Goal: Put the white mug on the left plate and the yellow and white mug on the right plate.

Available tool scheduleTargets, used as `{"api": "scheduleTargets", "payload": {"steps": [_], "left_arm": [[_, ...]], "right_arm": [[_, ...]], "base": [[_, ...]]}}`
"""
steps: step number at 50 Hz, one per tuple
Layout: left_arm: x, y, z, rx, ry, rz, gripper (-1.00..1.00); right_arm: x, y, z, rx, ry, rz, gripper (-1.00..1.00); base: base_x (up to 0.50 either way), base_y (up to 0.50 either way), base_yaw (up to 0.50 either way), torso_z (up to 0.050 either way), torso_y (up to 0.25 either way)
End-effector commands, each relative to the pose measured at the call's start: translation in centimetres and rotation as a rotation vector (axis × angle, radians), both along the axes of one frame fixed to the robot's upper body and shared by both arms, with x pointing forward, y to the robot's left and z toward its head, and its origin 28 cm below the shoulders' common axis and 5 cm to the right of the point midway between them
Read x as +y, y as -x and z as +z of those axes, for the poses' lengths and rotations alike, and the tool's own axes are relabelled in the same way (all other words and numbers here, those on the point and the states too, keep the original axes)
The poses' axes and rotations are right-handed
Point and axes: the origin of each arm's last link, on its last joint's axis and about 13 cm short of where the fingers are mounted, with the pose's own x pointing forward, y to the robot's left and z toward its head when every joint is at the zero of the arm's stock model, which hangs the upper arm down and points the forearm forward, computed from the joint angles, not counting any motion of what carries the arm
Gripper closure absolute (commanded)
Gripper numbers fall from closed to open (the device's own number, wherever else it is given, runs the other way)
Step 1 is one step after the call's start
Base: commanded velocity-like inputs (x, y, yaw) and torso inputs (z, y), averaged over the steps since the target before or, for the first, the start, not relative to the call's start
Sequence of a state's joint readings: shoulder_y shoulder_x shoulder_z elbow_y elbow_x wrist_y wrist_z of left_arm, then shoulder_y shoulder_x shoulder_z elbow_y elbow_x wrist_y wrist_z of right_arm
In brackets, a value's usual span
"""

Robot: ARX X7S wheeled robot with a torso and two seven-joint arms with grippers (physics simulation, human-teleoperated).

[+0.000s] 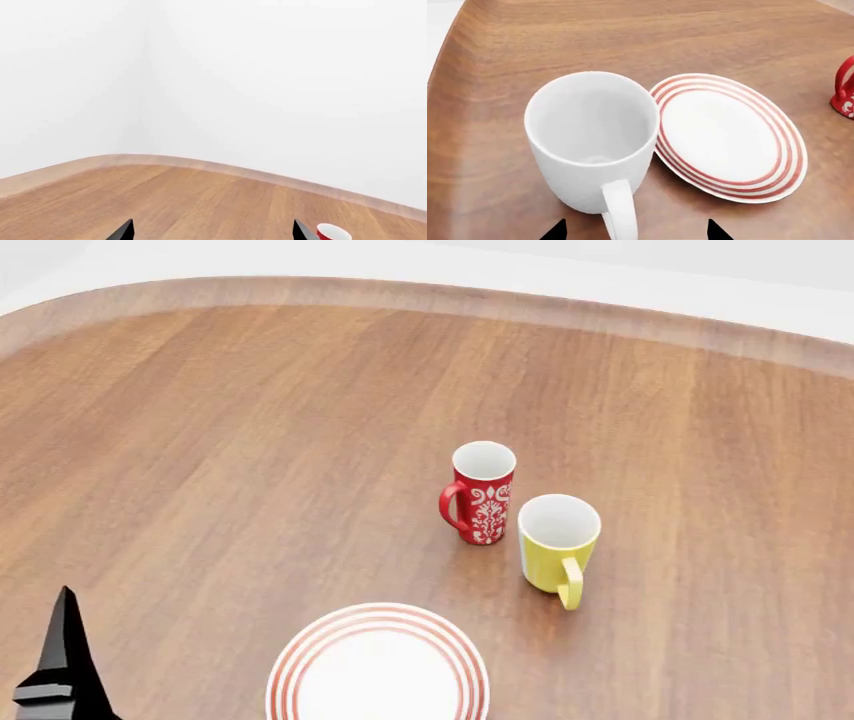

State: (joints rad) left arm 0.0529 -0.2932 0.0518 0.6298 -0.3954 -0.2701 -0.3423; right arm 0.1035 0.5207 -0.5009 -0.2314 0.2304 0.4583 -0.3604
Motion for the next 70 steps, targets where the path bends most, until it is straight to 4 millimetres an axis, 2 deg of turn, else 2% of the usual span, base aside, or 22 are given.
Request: {"api": "scheduleTargets", "payload": {"steps": [1,34,59,60,70], "left_arm": [[0.1,0.0,0.1,-0.003,0.002,0.001,-1.00],[0.2,0.2,0.3,-0.007,0.008,0.004,-1.00],[0.2,0.2,0.3,-0.008,0.010,0.006,-1.00],[0.2,0.2,0.3,-0.008,0.011,0.006,-1.00],[0.1,0.2,0.3,-0.006,0.009,0.003,-1.00]], "right_arm": [[0.2,-0.8,-0.8,0.024,0.002,0.002,-1.00],[1.0,-1.5,-3.1,0.093,0.022,0.037,-1.00],[1.1,-1.9,-3.8,0.120,0.024,0.039,-1.00],[1.0,-1.8,-3.8,0.120,0.020,0.039,1.00],[0.9,-1.1,-3.3,0.094,0.013,0.046,1.00]], "base": [[0.00,0.00,0.00,0.000,0.000],[0.00,0.00,0.00,0.000,0.000],[0.00,0.00,0.00,0.000,0.000],[0.00,0.00,0.00,0.000,0.000],[0.00,0.00,0.00,0.000,0.000]]}}
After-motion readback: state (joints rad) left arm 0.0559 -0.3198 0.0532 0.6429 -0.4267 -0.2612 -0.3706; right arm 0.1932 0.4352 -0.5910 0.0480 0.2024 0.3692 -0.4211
